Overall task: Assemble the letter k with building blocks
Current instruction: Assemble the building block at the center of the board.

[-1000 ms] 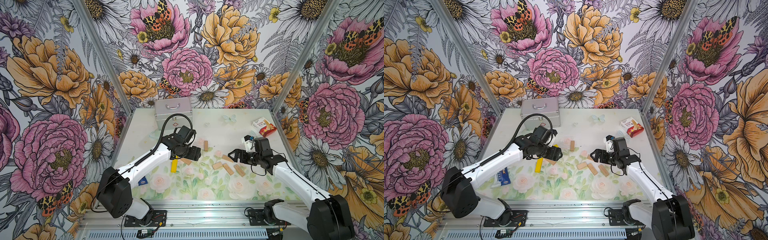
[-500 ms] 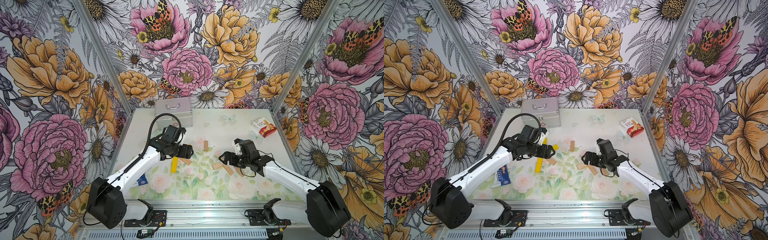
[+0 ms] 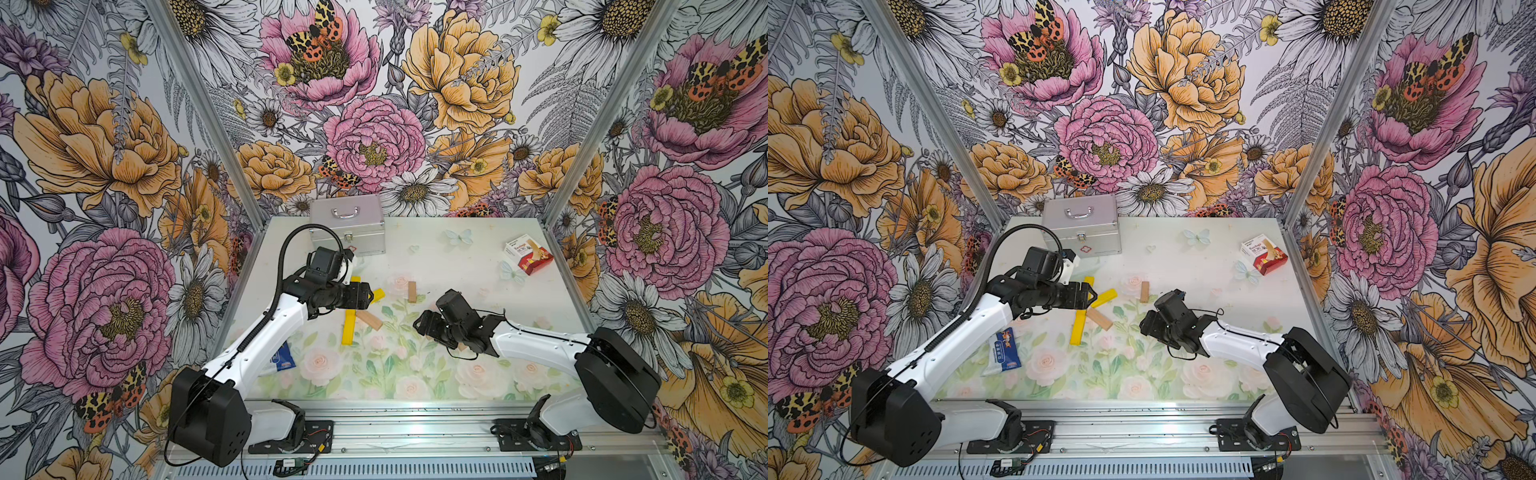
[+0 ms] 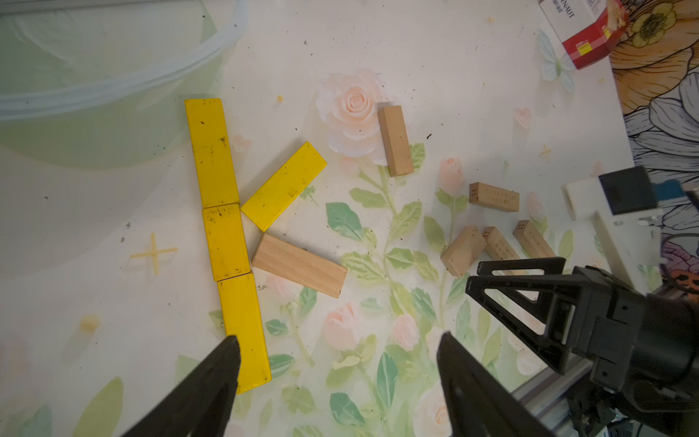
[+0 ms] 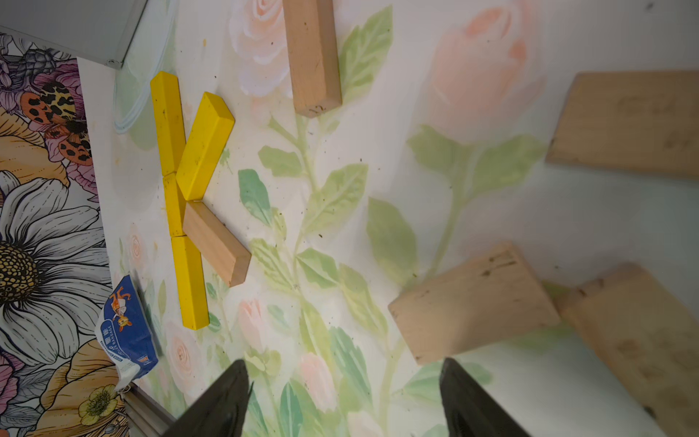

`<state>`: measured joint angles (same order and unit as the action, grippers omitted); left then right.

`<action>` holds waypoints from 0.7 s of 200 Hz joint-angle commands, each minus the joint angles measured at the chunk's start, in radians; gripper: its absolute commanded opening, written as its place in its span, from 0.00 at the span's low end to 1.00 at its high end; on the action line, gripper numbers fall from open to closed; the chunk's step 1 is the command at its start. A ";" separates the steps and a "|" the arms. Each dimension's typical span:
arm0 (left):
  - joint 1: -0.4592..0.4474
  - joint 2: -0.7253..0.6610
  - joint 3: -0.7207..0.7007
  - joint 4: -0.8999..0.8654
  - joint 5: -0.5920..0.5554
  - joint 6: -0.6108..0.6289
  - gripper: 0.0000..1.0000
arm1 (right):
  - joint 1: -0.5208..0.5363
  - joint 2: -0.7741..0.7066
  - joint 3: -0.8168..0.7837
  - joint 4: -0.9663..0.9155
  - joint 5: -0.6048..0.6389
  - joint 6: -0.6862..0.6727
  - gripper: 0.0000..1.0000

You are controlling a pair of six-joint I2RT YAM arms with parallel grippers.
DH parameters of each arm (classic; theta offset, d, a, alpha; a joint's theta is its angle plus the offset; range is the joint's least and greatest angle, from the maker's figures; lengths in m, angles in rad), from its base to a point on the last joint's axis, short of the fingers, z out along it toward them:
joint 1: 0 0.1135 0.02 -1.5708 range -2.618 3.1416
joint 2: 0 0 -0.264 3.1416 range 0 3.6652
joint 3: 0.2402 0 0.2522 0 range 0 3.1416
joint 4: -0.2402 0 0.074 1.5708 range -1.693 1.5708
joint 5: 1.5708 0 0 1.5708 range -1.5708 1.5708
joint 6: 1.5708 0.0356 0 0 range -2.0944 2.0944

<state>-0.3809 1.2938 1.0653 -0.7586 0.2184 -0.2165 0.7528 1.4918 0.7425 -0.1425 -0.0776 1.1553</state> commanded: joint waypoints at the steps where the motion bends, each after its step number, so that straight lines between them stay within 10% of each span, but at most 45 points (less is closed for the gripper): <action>1: 0.008 -0.034 -0.013 0.019 0.054 0.018 0.82 | 0.006 0.029 0.047 0.020 0.096 0.089 0.64; 72: 0.014 -0.053 -0.019 0.019 0.087 0.026 0.83 | 0.035 0.035 0.056 -0.073 0.138 0.137 0.63; 140: 0.044 -0.029 -0.016 0.022 0.125 0.024 0.83 | 0.035 0.051 0.251 -0.410 0.273 -0.172 0.65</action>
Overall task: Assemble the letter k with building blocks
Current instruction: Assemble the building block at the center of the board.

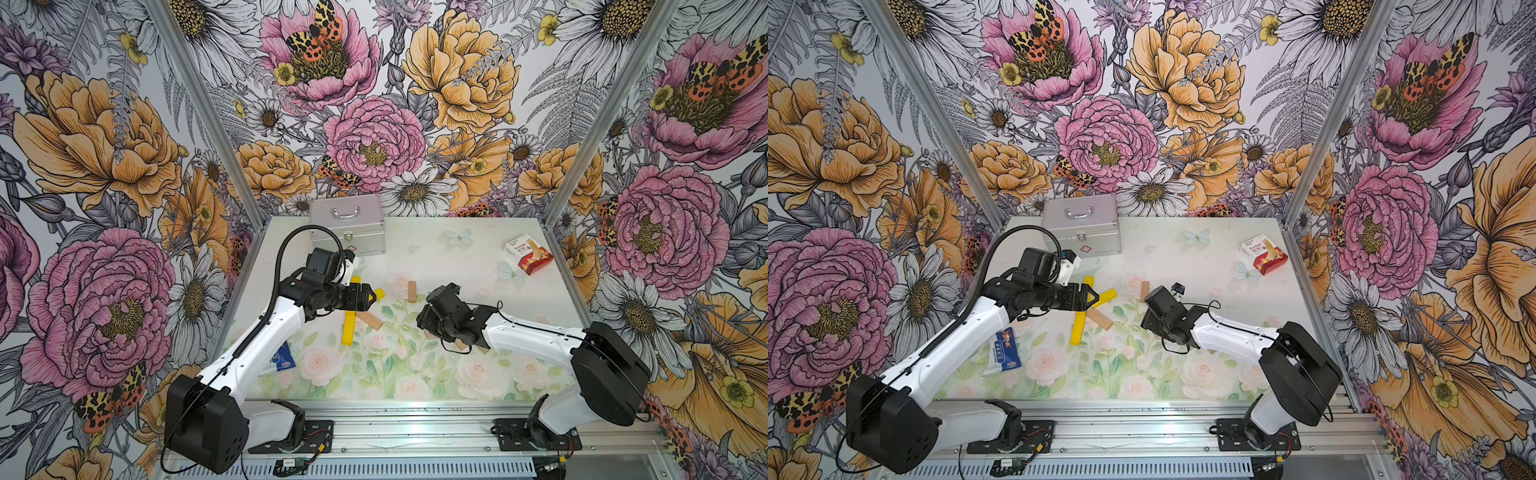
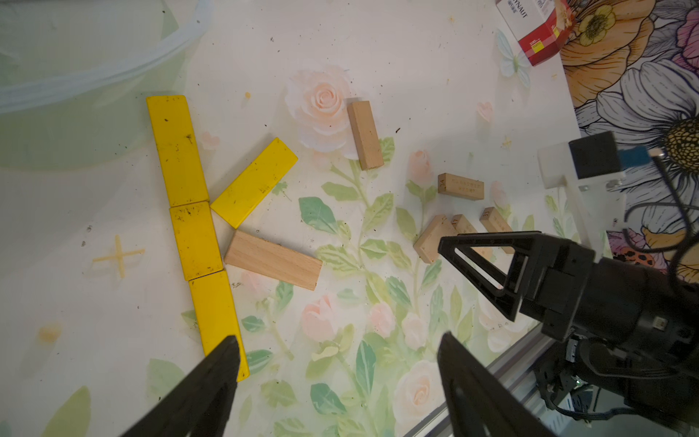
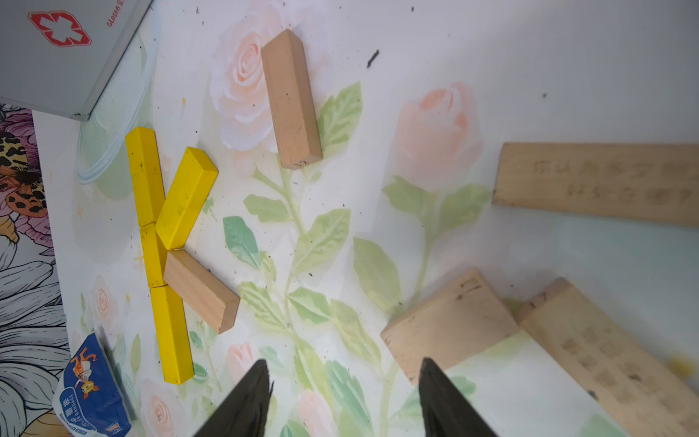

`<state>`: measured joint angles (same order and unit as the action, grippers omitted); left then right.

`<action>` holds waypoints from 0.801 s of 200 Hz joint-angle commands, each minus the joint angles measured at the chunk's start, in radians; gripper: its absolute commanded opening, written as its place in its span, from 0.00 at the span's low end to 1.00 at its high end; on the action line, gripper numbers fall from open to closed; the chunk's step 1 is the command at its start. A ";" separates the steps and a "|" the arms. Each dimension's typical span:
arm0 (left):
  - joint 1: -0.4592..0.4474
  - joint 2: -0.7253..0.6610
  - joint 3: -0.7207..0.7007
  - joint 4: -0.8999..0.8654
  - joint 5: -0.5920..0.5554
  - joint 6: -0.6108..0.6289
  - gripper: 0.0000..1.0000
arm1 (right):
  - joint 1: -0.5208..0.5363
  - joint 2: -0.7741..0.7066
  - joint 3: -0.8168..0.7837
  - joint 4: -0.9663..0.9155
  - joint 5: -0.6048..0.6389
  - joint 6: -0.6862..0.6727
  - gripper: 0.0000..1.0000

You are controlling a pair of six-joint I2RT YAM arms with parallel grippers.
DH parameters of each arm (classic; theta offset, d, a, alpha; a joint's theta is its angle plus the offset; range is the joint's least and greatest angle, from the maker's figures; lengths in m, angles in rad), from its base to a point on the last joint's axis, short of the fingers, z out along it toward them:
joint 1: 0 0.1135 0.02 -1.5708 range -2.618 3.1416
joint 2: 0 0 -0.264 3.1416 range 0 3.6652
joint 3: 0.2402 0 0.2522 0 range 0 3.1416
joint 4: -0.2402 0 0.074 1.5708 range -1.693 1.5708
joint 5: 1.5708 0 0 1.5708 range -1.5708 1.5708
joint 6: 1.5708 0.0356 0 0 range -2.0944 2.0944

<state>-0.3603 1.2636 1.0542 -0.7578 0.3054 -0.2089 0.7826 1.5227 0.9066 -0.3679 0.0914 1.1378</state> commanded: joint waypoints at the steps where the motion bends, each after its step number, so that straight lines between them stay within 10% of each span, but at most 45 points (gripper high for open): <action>1: 0.024 0.002 -0.005 0.020 0.038 0.016 0.83 | 0.005 0.019 0.088 -0.188 0.106 -0.155 0.65; 160: 0.020 -0.019 -0.020 0.029 0.084 0.016 0.83 | 0.005 0.132 0.039 -0.089 -0.047 0.161 0.59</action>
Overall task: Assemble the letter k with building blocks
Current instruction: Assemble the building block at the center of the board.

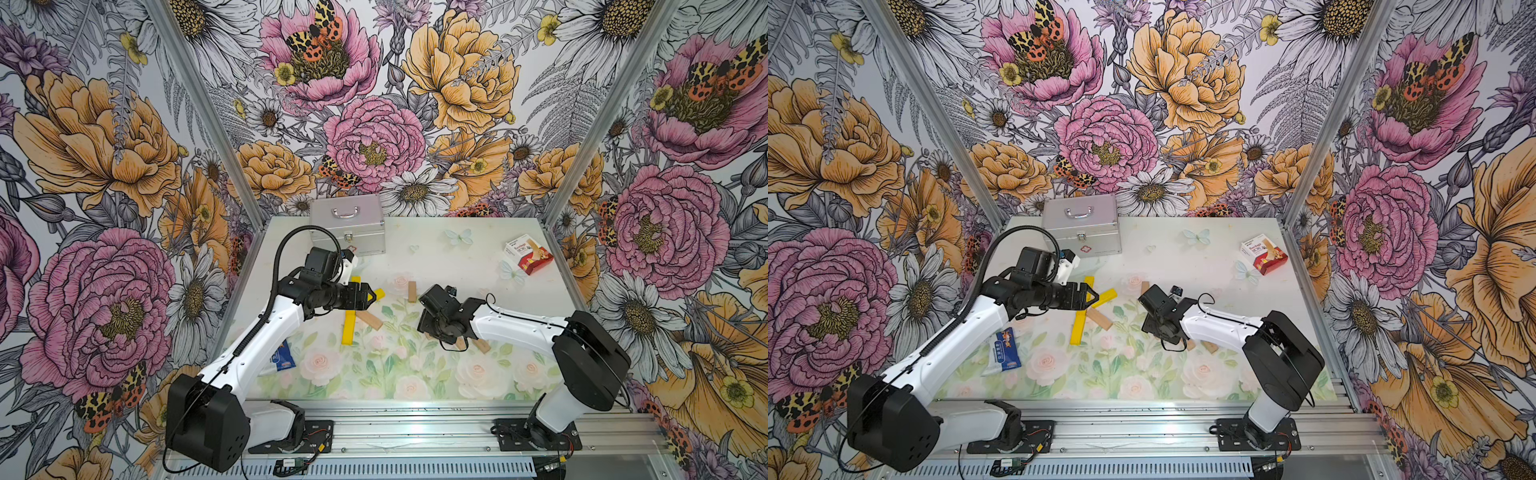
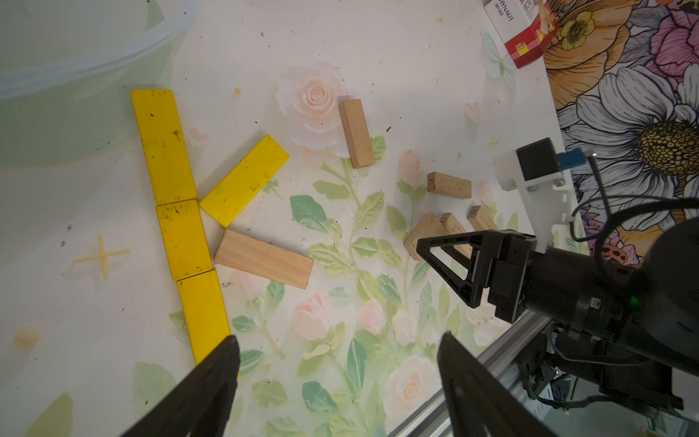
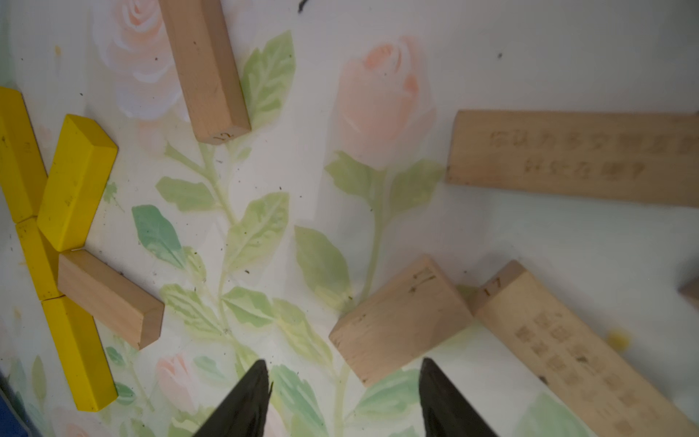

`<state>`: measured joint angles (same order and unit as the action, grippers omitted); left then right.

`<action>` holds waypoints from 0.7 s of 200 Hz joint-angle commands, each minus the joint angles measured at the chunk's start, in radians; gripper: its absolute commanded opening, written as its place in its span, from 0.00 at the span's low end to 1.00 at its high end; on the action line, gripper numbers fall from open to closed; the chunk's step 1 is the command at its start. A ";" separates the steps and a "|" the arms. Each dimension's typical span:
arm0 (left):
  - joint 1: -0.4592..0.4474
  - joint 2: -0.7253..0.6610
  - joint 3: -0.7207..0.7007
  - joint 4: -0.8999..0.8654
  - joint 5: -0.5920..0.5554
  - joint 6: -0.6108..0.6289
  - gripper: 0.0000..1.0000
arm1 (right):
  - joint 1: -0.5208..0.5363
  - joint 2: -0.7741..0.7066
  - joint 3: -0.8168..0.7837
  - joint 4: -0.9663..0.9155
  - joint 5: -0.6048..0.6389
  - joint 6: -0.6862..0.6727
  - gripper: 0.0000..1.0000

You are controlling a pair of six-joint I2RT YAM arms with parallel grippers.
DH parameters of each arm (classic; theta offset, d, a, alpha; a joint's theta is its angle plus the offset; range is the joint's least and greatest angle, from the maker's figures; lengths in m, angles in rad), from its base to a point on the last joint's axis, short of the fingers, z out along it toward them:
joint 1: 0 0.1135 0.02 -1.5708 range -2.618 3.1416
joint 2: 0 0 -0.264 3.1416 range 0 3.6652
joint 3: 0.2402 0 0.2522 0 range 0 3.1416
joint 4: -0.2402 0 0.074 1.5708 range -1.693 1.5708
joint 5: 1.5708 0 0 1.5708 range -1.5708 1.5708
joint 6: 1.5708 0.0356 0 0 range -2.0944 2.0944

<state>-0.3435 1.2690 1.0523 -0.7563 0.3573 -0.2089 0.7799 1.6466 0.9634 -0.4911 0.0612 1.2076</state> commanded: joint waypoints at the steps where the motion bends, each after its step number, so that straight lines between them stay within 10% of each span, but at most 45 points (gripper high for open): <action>1: 0.002 -0.025 -0.017 0.028 0.033 0.017 0.83 | 0.007 0.007 -0.017 0.034 -0.016 0.092 0.59; 140: -0.005 -0.002 -0.022 0.045 0.100 0.010 0.82 | -0.046 0.032 -0.038 0.066 0.013 0.134 0.60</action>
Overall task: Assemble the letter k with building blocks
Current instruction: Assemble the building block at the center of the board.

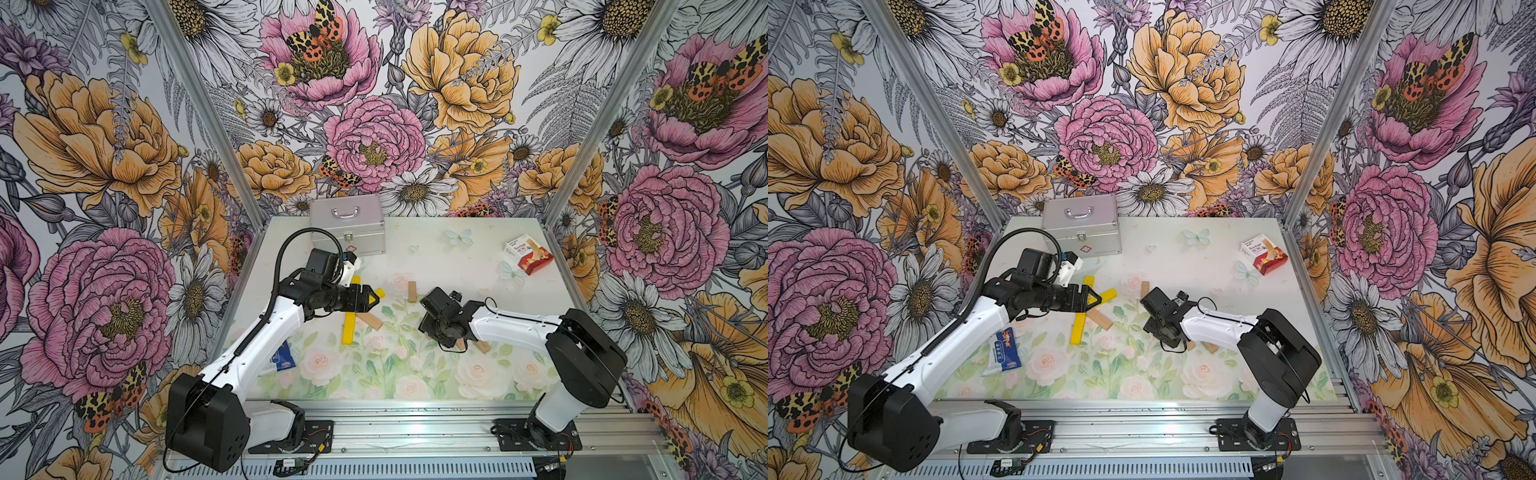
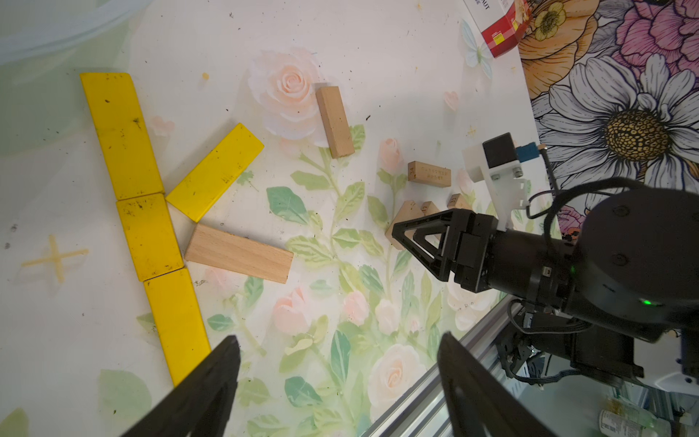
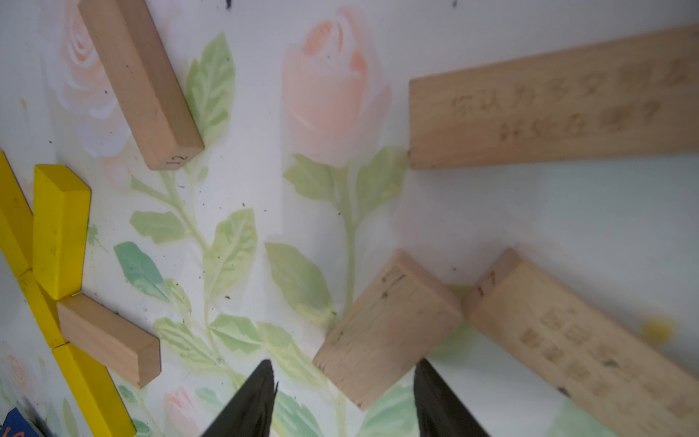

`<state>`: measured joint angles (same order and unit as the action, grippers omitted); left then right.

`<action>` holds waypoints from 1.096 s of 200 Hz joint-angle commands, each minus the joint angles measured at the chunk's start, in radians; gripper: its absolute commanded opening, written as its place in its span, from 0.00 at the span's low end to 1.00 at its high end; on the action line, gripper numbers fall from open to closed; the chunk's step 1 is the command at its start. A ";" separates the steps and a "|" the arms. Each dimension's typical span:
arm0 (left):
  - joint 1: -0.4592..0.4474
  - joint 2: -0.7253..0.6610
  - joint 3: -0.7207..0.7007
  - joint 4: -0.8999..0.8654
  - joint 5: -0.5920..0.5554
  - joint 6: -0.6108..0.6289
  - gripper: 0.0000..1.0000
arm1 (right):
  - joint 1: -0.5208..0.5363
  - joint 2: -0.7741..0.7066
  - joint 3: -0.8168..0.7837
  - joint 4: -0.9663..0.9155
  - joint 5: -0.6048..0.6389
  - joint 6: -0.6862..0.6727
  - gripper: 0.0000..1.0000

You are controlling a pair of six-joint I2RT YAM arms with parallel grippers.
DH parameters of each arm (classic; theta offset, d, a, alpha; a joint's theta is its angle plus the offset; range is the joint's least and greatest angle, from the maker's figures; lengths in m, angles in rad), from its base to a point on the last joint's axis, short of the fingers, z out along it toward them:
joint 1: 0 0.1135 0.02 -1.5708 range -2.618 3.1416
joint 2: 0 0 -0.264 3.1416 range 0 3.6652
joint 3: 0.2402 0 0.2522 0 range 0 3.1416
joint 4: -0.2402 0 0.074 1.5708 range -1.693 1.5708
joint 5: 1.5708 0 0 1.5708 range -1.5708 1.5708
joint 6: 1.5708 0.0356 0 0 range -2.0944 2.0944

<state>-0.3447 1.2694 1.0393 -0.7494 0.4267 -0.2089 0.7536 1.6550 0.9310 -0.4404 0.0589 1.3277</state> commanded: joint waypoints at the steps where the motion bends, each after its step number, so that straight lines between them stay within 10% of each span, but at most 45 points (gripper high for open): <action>1: -0.004 -0.002 -0.009 0.038 0.031 0.011 0.82 | -0.020 0.023 -0.006 0.016 0.017 0.013 0.60; 68: 0.001 0.010 -0.007 0.039 0.040 0.011 0.83 | -0.049 0.081 0.028 0.016 -0.007 -0.034 0.60; 219: 0.019 -0.007 -0.010 0.041 0.036 0.008 0.83 | -0.013 0.202 0.120 -0.127 -0.088 -0.206 0.24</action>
<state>-0.3416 1.2823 1.0393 -0.7307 0.4473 -0.2092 0.7208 1.7954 1.0618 -0.4664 -0.0051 1.1805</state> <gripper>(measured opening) 0.825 0.324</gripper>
